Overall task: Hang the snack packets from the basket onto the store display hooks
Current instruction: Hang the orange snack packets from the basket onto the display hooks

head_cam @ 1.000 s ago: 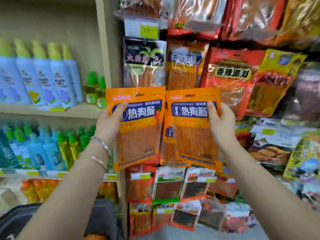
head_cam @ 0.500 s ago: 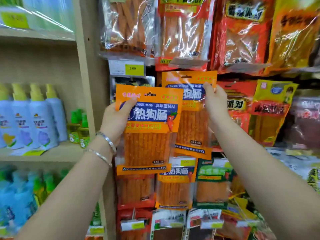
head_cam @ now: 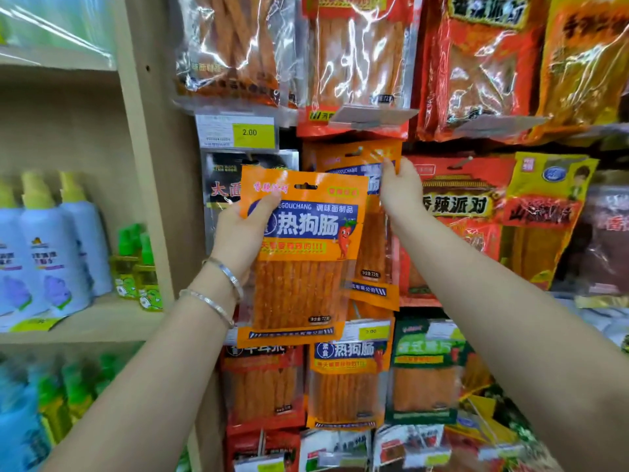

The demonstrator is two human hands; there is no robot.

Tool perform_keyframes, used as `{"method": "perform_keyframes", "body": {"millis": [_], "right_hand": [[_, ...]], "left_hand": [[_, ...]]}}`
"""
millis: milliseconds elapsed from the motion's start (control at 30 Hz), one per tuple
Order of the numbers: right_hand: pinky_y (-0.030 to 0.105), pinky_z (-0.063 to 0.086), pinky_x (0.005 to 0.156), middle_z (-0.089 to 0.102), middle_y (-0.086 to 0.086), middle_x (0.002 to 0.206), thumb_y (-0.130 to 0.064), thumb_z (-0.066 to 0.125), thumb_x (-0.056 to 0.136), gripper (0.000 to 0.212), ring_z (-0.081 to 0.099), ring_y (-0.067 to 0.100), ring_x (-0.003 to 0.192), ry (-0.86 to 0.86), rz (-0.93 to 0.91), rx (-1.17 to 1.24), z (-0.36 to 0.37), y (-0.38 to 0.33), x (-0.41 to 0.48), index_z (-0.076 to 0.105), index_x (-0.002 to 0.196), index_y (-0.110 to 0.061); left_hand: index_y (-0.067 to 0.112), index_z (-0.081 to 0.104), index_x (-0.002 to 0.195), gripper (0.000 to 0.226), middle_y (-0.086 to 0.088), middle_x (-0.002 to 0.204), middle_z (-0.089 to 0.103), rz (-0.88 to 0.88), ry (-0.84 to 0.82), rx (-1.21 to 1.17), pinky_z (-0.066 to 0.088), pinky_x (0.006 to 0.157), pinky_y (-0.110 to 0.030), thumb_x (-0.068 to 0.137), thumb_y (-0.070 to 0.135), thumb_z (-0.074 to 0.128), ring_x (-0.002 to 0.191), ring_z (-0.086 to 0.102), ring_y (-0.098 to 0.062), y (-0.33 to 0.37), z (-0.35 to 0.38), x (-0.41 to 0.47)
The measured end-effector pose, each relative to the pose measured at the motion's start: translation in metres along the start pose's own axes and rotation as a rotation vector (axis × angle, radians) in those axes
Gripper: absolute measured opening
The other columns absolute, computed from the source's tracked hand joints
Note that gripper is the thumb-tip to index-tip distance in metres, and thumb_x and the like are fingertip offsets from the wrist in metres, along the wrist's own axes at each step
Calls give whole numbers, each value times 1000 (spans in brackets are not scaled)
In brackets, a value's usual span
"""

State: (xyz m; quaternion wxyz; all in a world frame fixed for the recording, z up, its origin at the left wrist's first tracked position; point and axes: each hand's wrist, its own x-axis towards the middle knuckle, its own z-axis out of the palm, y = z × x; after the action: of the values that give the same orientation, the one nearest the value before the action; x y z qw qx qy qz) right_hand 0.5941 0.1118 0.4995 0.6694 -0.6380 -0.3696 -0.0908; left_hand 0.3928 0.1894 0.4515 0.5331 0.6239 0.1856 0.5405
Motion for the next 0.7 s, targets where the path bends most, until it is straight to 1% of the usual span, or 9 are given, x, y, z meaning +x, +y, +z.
{"method": "perform_keyframes", "body": {"millis": [100, 200, 267, 300, 400, 467, 533, 633, 700], "right_hand": [[37, 42, 91, 56, 19, 125, -23, 31, 102, 35, 54, 31, 110, -100, 88, -75, 9, 0, 12, 47, 124, -2], [32, 41, 84, 53, 20, 126, -16, 32, 99, 35, 53, 32, 111, -224, 161, -97, 7, 4, 20, 45, 127, -1], [33, 42, 86, 54, 16, 128, -16, 32, 97, 36, 52, 31, 112, -263, 166, -140, 0, 6, 16, 46, 127, -2], [33, 40, 93, 50, 14, 134, -19, 32, 98, 40, 49, 29, 119, -265, 152, -140, -4, 8, 13, 43, 132, -3], [30, 20, 112, 28, 6, 154, -28, 35, 100, 53, 26, 20, 141, -223, 74, -53, -17, 13, -4, 23, 149, -11], [32, 24, 114, 37, 4, 148, -29, 41, 98, 50, 34, 18, 136, -177, -27, 6, -24, 16, -17, 33, 145, -12], [24, 37, 98, 51, -4, 129, -34, 48, 95, 41, 47, 12, 119, -147, -67, 85, -29, 17, -33, 45, 132, -17], [30, 46, 90, 63, -8, 112, -50, 54, 87, 35, 58, 11, 106, -272, 27, 240, -36, 12, -47, 57, 111, -25], [30, 51, 80, 71, -11, 97, -46, 59, 87, 20, 65, 6, 93, -329, 27, 318, -40, 9, -47, 63, 95, -28]], "left_hand": [[21, 62, 76, 17, 2, 74, 73, -22, 10, 5, 57, 70, -36, 84, 36, 66, 71, 71, -16, 3, 3, 0], [20, 60, 74, 20, -7, 82, 73, -48, 48, 10, 56, 78, -45, 83, 36, 67, 77, 71, -24, 6, 4, -1], [19, 59, 73, 21, -12, 87, 73, -55, 71, 22, 54, 82, -49, 83, 36, 67, 81, 70, -28, 7, 7, -2], [20, 59, 72, 21, -11, 85, 73, -51, 84, 33, 53, 83, -49, 83, 36, 67, 80, 70, -26, 8, 9, -3], [22, 59, 69, 21, 0, 72, 72, -31, 104, 39, 55, 76, -40, 82, 35, 68, 70, 70, -16, 9, 16, -4], [23, 59, 67, 20, 4, 68, 71, -29, 114, 15, 55, 71, -36, 83, 33, 68, 66, 69, -13, 10, 23, -5], [24, 59, 63, 23, 0, 72, 71, -37, 106, 0, 54, 76, -40, 83, 33, 68, 71, 69, -18, 10, 31, -6], [24, 62, 63, 23, -1, 77, 72, -40, 43, -6, 54, 78, -41, 82, 35, 67, 73, 69, -18, 9, 43, -8], [25, 66, 66, 19, 2, 79, 74, -23, 15, 23, 54, 73, -36, 83, 35, 68, 73, 70, -14, 9, 51, -9]]}}
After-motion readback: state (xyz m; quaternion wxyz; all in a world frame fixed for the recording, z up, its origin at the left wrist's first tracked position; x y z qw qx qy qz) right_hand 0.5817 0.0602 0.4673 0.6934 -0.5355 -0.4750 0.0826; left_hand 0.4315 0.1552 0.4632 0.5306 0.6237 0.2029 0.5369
